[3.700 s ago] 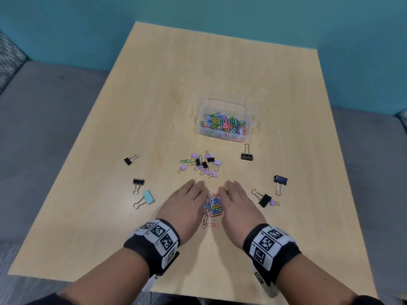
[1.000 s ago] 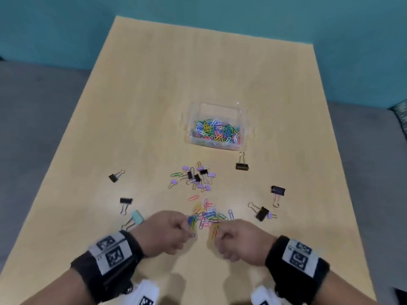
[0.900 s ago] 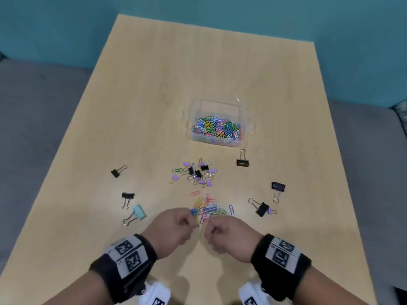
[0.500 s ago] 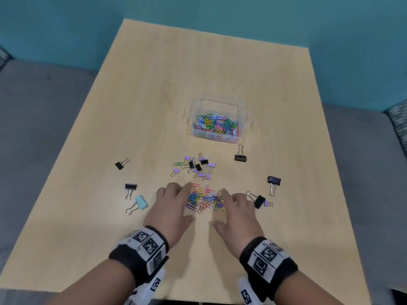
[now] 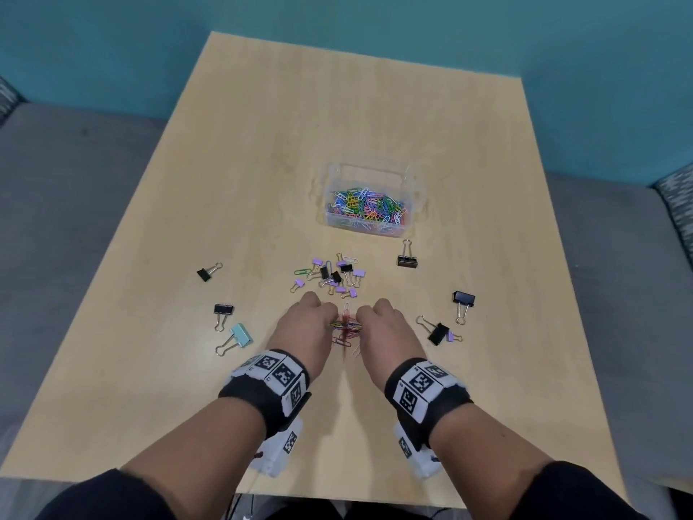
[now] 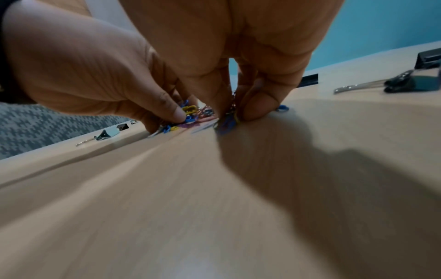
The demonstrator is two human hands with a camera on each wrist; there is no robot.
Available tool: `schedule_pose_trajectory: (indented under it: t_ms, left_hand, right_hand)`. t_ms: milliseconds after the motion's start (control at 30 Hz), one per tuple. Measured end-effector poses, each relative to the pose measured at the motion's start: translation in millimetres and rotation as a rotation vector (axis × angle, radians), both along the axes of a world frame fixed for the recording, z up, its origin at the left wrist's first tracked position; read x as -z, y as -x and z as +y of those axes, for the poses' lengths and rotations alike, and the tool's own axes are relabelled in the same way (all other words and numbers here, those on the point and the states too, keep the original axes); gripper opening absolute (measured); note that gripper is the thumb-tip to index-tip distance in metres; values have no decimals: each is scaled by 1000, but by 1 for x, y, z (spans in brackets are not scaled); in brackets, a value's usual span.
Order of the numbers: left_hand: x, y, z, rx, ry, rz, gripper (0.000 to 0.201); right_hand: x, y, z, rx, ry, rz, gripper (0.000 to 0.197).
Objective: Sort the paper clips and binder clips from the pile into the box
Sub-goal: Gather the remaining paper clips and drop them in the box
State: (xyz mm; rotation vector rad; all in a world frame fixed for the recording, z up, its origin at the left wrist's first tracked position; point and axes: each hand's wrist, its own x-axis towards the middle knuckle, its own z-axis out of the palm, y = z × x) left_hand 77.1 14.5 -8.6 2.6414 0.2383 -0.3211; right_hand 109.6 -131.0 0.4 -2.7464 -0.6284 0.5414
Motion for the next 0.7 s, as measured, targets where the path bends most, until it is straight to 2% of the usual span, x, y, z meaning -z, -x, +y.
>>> schedule_pose_trajectory:
  t_ms: [200, 367, 567, 700]
  left_hand:
    - [-9, -1, 10, -249, 304, 104, 22]
    - [-15, 8, 21, -524, 702, 197, 19]
    - [-26, 16, 32, -603, 908, 257, 13]
    - [-34, 9, 35, -630, 965, 312, 22]
  right_hand:
    - [-6, -13, -9, 56, 19, 111, 10]
    - [-10, -18, -20, 154, -113, 233, 9]
    - [-18, -21, -32, 183, -241, 353, 8]
    - [-19, -27, -35, 278, -324, 473, 12]
